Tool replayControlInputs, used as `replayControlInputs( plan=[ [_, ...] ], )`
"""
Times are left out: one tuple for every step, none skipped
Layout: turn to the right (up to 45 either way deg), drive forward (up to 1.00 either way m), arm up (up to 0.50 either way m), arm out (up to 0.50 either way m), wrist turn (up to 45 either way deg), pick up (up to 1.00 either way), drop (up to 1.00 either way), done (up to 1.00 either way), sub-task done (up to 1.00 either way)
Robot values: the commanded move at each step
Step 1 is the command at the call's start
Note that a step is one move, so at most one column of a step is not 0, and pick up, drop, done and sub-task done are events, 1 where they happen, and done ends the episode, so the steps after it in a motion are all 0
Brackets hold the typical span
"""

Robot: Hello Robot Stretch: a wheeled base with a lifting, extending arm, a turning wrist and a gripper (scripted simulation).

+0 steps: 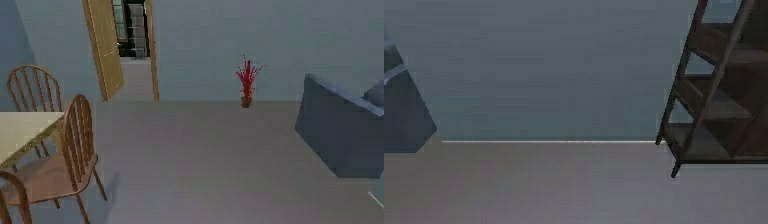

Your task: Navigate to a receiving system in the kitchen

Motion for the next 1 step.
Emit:
replayControlInputs(
  plan=[
    [0.0, 1.00, 0.00, 0.00, 0.0, 0.00, 0.00, 0.00, 0.00]
  ],
)
